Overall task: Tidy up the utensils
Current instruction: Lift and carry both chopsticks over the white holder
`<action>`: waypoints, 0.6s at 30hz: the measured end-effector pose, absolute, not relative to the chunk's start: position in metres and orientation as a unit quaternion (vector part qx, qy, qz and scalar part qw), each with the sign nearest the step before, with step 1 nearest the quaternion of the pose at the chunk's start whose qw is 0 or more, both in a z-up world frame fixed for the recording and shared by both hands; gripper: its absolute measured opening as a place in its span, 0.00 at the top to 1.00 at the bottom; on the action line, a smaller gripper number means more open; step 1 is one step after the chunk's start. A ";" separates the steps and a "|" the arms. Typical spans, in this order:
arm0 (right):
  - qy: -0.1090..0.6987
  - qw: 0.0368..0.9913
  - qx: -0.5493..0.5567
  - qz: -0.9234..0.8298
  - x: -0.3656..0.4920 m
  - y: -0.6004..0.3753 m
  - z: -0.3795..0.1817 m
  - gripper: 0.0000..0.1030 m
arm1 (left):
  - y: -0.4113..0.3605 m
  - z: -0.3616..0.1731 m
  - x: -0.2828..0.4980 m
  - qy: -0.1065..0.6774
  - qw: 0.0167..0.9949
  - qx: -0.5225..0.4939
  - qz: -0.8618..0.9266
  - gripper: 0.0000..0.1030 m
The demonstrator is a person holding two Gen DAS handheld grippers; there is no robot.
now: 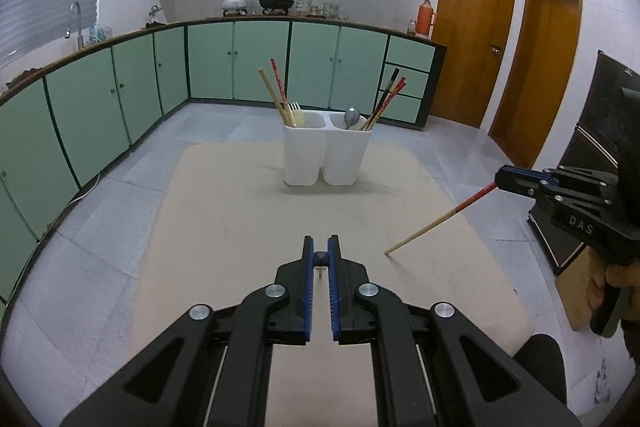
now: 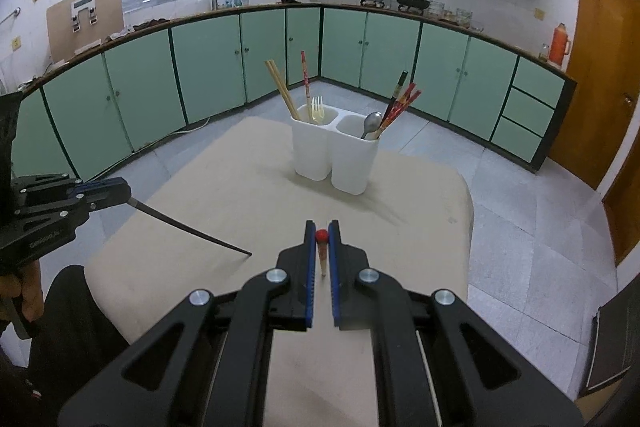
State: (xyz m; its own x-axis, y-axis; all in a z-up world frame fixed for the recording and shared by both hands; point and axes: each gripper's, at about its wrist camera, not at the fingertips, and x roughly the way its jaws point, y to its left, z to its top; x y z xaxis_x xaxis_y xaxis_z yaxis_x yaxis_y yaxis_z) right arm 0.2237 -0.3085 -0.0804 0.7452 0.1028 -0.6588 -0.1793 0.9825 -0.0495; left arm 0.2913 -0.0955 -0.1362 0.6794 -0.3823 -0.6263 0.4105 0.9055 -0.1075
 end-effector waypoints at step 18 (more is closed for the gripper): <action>0.368 0.923 -0.068 0.088 0.269 -0.311 -0.070 0.95 | -0.113 -0.119 0.324 0.349 0.903 0.050 -0.243 0.94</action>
